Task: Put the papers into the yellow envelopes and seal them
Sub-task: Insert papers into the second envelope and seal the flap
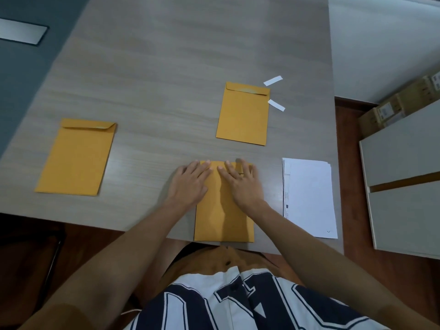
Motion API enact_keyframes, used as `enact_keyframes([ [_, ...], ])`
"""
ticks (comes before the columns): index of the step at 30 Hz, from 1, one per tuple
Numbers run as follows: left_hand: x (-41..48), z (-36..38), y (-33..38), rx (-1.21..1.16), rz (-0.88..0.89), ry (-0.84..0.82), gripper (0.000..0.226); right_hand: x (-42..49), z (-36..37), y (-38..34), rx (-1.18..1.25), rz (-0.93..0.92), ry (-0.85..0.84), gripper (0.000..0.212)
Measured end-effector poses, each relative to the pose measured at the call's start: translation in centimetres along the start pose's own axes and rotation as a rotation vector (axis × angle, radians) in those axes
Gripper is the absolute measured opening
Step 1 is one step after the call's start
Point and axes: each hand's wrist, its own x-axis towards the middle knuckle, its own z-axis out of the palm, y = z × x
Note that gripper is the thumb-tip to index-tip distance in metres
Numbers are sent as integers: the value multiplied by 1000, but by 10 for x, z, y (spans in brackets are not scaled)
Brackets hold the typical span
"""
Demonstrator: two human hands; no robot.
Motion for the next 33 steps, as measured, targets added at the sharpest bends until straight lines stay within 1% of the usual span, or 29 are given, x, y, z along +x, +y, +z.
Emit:
enact_keyframes([
  [3,0,2,-2,39,-1,-19,51,-9,-1,19,-43,39,-2,59],
  [7,2,7,-1,77,-42,-59,52,-24,1,47,-59,98,-38,64],
  [10,3,6,2,19,-80,-67,49,-29,4,53,-52,110,-46,67],
  [13,10,-8,18,-55,-164,-61,41,-30,5,52,-22,109,-52,69],
  [14,13,-15,27,-75,-195,-80,42,-29,5,52,-23,104,-51,68],
  [15,16,-19,38,-86,-224,-108,46,-29,4,53,-25,97,-53,67],
  [17,20,-24,61,-89,-250,-102,58,-28,2,53,-42,83,-52,63],
  [19,22,-22,82,-116,-178,-79,66,-28,0,55,-39,74,-42,60],
  [21,21,-14,92,-101,-78,-113,68,-26,0,54,-24,75,-43,58],
  [23,17,-8,88,-81,-66,-151,67,-26,-1,54,-4,93,-60,57],
  [27,4,-4,50,-70,-169,-154,67,-28,4,51,5,124,-55,61],
  [30,-7,-4,22,-25,-193,-193,65,-28,7,52,4,124,-58,64],
  [33,-5,-4,21,-64,-206,-202,71,-24,2,45,29,139,-50,61],
])
